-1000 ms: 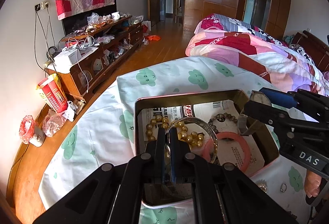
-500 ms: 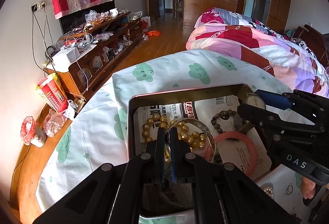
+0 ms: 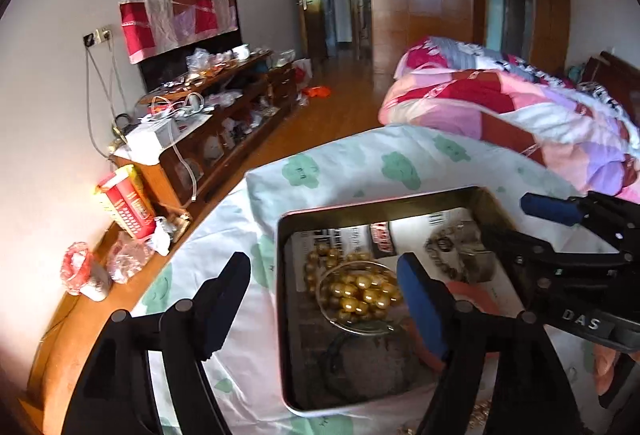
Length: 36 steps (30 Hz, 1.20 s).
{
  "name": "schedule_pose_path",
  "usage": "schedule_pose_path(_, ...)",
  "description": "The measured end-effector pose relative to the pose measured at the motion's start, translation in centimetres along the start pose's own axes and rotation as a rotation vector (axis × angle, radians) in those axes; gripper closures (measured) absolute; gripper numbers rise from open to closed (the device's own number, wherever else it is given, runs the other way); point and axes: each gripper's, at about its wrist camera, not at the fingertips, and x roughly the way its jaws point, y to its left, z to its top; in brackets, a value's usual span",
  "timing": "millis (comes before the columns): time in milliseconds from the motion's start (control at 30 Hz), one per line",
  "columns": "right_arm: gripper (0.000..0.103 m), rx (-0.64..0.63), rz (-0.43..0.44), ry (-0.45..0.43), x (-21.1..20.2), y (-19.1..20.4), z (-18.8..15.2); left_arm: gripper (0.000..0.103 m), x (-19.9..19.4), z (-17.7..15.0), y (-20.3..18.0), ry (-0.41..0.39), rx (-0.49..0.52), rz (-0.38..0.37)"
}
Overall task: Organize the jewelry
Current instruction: 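Open both grippers to drop the bangle and watch into the tin, then move both grippers back to the remaining jewelry beside the tin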
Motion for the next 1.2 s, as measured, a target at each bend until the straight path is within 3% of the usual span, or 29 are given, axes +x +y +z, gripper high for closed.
schedule_pose_path(733,0.040,0.032,0.019,0.005,-4.1,0.1,-3.4,0.027,-3.2,-5.1,1.3,0.062,-0.090,-0.015)
schedule_pose_path(1200,0.036,0.087,-0.031,0.023,-8.1,-2.0,-9.7,0.027,-6.2,-9.6,-1.0,0.099,-0.065,-0.054)
